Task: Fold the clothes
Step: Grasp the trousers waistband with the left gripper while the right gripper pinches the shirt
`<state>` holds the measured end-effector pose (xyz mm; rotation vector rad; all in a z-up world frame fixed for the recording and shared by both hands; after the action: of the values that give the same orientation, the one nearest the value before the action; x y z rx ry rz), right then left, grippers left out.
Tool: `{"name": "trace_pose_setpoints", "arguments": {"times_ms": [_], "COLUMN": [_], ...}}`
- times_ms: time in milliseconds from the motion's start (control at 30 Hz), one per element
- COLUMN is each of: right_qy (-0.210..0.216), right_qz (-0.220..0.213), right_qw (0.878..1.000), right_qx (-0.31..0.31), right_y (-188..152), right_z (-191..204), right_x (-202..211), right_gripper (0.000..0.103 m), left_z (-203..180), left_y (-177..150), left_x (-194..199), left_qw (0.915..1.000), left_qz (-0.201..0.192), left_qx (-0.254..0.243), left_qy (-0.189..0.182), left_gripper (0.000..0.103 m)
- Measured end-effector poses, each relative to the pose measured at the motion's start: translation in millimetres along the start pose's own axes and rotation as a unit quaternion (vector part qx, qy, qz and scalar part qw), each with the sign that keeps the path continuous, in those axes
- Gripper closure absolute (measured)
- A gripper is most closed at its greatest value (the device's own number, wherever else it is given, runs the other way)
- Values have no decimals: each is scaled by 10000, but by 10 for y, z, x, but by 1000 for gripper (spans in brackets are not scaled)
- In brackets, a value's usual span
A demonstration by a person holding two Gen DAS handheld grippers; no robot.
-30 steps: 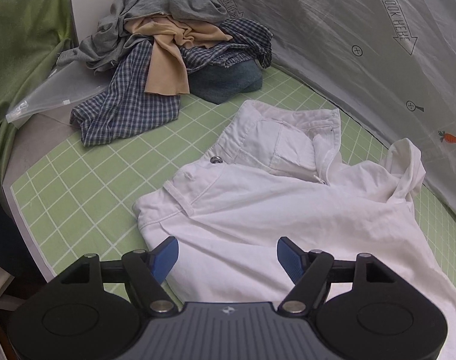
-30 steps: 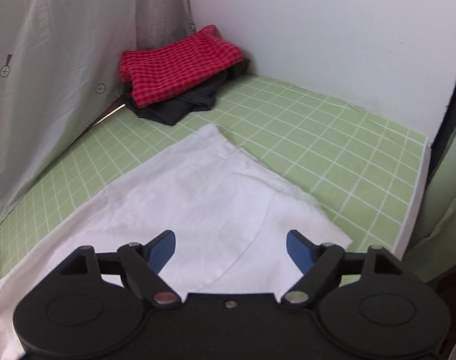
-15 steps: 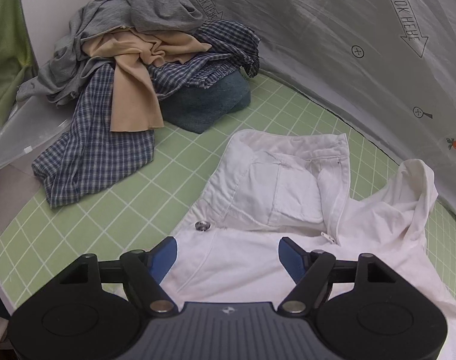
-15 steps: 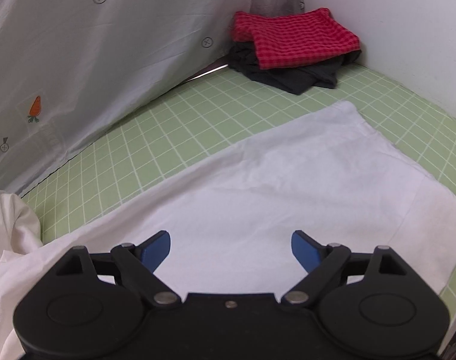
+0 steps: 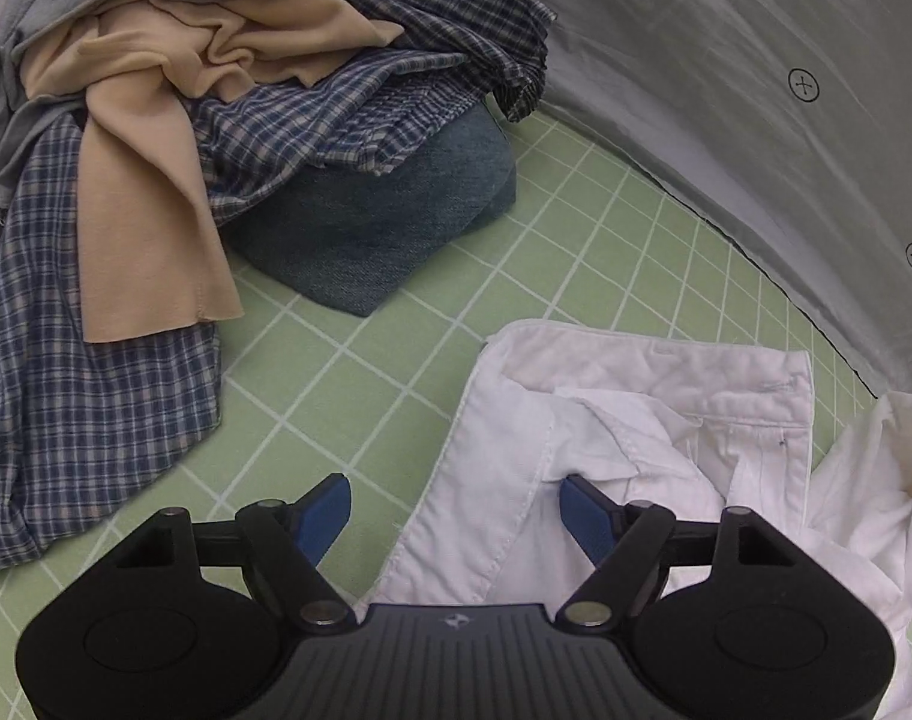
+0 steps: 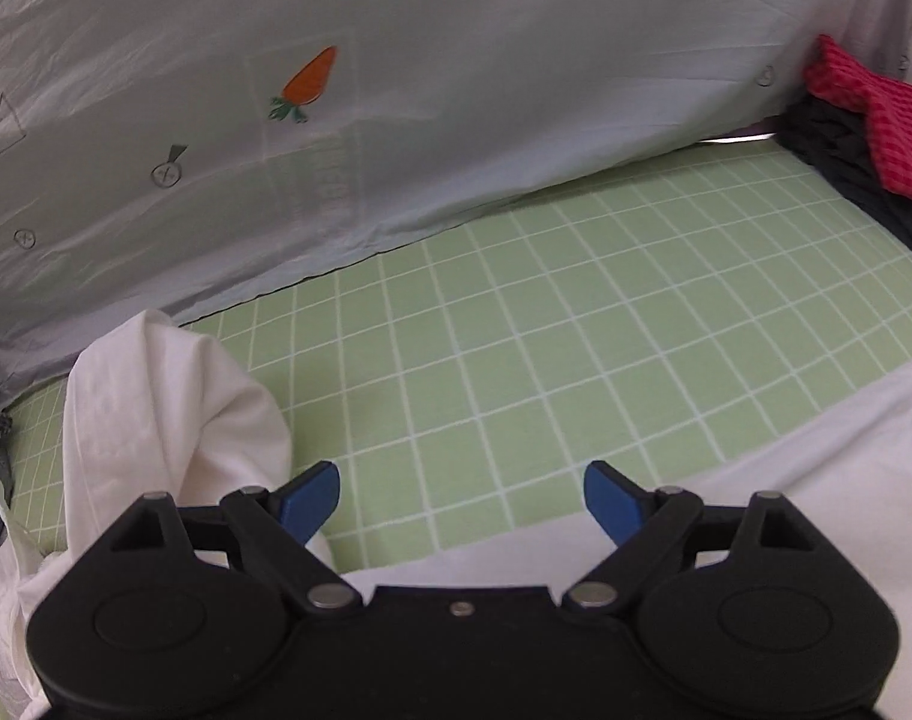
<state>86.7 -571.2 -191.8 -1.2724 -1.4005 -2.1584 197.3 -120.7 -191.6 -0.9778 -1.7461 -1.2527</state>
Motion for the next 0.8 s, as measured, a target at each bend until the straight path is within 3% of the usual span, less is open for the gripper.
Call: {"name": "trace_pose_setpoints", "arguments": {"times_ms": [200,400,467,533,567,633,733,800], "right_qy": [370,656,830,996,1071,1162,1105,1087], "right_qz": [382,649,721,742,696,574,277,57], "right_qw": [9983,9949,9931,9913,9906,9893,9878,9886], "right_qx": [251,401,399,436,499,677,1065,1037], "right_y": [-106,-197,-198,-199,-198,-200,-204,-151], "right_z": [450,632,673,714,735,776,823,775], "right_x": [-282,-431,-460,-472,-461,-412,-246,-118], "right_gripper": [15,25,41,59,62,91,99,99], "left_z": [40,18,5,-19,-29,-35,-36,-64], "left_y": [-23,-27,-39,-64,-80,-107,-141,-173], "left_x": [-117,-129,-116,-103,-96,-67,13,94], "left_qw": [9993,9980,9978,9977,9978,9980,9970,9968], "left_qz": [68,62,39,18,1,-62,-170,-279], "left_qx": [223,227,251,229,230,249,331,314], "left_qy": [-306,-588,-620,-631,-622,-585,-683,-680], "left_gripper": [27,42,45,59,62,74,89,92]}}
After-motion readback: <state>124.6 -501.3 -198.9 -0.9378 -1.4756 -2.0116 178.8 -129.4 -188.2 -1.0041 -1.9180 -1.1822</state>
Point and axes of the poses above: each gripper's, at about its wrist camera, not at the fingertips, and x roughly against the way its jaws point, z to its left, y to its top, the point moved 8 cm from there along -x, roughly the way its jaws point, and after that the axes turned 4 degrees about x, right-handed, at the moved point
